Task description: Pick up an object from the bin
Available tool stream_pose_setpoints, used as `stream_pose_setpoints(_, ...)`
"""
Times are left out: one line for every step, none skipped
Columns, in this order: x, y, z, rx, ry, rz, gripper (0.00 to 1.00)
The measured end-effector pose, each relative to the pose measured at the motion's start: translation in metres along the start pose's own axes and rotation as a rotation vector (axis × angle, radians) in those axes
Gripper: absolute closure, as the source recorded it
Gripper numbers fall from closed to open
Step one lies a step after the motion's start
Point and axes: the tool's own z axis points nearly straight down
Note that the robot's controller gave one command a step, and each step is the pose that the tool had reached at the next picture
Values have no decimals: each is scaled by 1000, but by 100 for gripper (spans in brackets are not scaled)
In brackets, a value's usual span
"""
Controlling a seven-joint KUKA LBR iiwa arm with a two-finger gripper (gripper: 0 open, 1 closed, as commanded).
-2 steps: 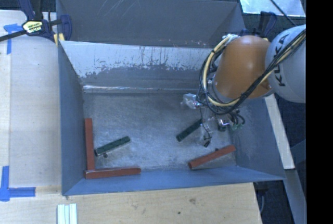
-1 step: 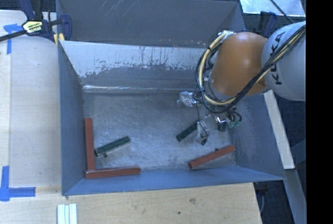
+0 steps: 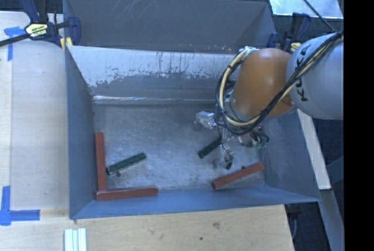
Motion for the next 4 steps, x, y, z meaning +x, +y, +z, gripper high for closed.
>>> stream_pose_setpoints(-1,-1,0,0,-2,4,0)
stream_pose_setpoints(-2,0,-2,0,-5,5,100)
stream_pose_setpoints(-3,-1,-35,3,-7,10,100)
stream_pose_setpoints(-4,-2,-43,2,-6,14,100)
